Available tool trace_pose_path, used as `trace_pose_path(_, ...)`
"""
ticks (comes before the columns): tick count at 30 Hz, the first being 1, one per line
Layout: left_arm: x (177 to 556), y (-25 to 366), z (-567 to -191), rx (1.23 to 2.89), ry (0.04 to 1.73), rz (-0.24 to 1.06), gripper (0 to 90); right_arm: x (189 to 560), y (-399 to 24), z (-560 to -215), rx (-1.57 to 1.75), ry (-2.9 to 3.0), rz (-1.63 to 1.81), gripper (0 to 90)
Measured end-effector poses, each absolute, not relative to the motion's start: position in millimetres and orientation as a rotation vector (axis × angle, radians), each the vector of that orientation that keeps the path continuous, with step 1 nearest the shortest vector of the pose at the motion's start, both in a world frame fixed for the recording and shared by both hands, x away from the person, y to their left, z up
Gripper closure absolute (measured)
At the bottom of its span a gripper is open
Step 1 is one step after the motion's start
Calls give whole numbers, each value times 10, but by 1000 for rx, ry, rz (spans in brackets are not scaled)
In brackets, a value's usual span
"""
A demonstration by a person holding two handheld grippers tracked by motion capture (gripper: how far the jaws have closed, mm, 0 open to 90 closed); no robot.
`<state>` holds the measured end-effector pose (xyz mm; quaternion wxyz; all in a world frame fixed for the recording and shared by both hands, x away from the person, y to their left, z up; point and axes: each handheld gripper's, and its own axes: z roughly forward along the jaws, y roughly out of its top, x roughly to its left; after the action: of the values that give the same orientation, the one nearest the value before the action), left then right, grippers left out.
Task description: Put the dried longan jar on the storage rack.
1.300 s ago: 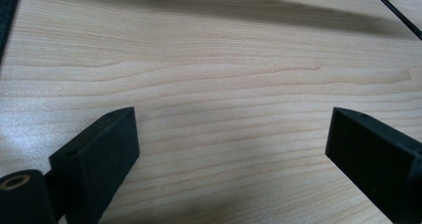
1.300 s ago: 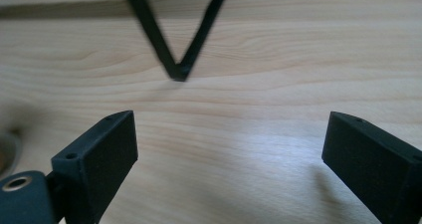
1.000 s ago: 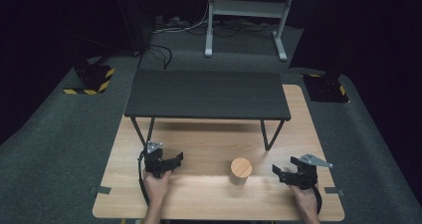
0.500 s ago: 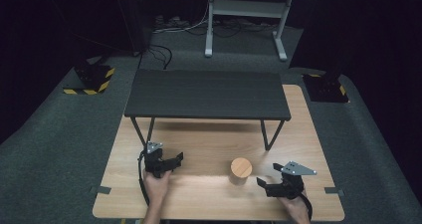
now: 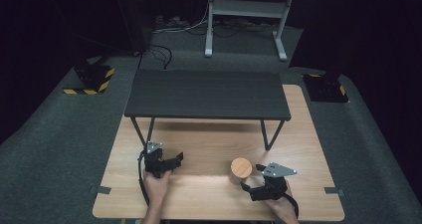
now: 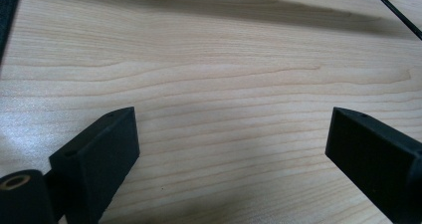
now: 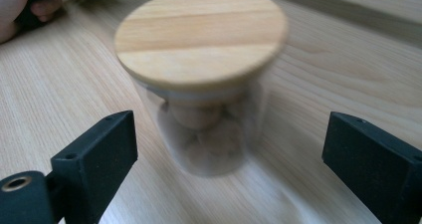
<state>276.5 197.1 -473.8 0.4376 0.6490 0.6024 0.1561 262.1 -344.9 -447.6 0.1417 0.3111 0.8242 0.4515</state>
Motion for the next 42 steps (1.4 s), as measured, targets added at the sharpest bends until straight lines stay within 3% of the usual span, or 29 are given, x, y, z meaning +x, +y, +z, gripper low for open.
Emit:
trace_pose_path(17,2764,1977,-4742,1610,1497,385,67,2759,-3119,-4494,826,2405,1253,94)
trace_pose_path(42,2764,1978,-4742,1610,1498,385,67,2773,-3063,-4528,787,2389,1251,245)
